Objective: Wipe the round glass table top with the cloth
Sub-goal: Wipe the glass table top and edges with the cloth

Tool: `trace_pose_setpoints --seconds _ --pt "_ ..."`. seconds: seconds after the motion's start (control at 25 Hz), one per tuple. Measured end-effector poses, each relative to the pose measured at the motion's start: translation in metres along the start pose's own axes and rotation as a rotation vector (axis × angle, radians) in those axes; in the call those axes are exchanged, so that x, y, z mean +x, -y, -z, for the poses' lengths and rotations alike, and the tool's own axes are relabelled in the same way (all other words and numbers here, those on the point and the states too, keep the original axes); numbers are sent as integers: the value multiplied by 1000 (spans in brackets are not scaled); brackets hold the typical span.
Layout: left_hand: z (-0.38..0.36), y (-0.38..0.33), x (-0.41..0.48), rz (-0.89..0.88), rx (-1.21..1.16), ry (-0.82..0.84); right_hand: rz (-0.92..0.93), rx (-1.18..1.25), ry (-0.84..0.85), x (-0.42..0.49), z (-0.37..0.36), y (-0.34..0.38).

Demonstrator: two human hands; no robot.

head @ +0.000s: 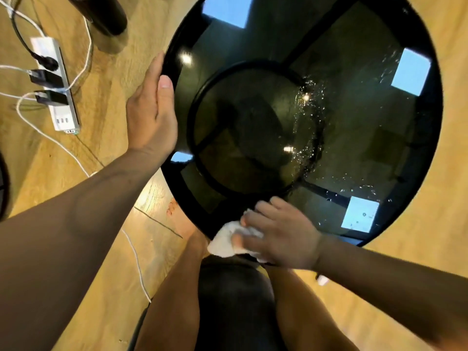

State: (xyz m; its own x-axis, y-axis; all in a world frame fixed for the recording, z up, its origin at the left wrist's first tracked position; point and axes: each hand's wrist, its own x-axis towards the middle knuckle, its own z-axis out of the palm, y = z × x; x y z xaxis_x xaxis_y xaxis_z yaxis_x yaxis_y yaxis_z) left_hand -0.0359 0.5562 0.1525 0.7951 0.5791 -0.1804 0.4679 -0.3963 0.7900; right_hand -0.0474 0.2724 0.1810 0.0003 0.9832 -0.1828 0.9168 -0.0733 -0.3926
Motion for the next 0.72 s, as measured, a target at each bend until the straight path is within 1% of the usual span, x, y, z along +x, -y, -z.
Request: trace_pose_setpoints --seconds 0.04,0.12,0.16,0.2,0.24,0.28,0.36,0.4,0.44,0.48,0.52,0.56,0.64,0.68,0.72 --pt "0 1 0 -16 14 -8 -41 -73 -116 12 12 -44" --pt "0 4 2 -50 39 -30 -201 -136 -374 50 64 -120" --pt "-1 5 2 -73 51 -31 -237 -105 -411 63 87 -145" --pt "-1 5 2 -94 65 -30 -242 -4 -393 73 104 -165" --pt "-1 5 2 -114 82 -26 -285 53 -353 77 116 -181" --pt "-1 5 1 -132 100 -21 -458 9 -362 79 120 -199" --pt "-2 4 0 -179 152 -21 -960 -119 -428 79 119 -220" --pt "-2 2 -2 -211 194 -16 -1063 -119 -419 75 114 -218" --pt "-2 -1 -3 -255 258 -13 -1043 -131 -430 63 101 -206" --pt "-1 -4 -4 -316 345 -4 -951 -144 -475 56 87 -182" --pt "0 -5 -4 -401 436 21 -819 -79 -521 39 68 -144" --pt "0 -5 -5 -503 520 66 -671 29 -484 17 45 -96" --pt "0 -4 -6 -696 627 176 -372 189 -200 -34 4 11" --pt "0 -4 -6 -757 650 212 -267 217 -67 -53 -7 41" --pt "0 -4 -5 -785 662 225 -204 221 9 -66 -14 48"
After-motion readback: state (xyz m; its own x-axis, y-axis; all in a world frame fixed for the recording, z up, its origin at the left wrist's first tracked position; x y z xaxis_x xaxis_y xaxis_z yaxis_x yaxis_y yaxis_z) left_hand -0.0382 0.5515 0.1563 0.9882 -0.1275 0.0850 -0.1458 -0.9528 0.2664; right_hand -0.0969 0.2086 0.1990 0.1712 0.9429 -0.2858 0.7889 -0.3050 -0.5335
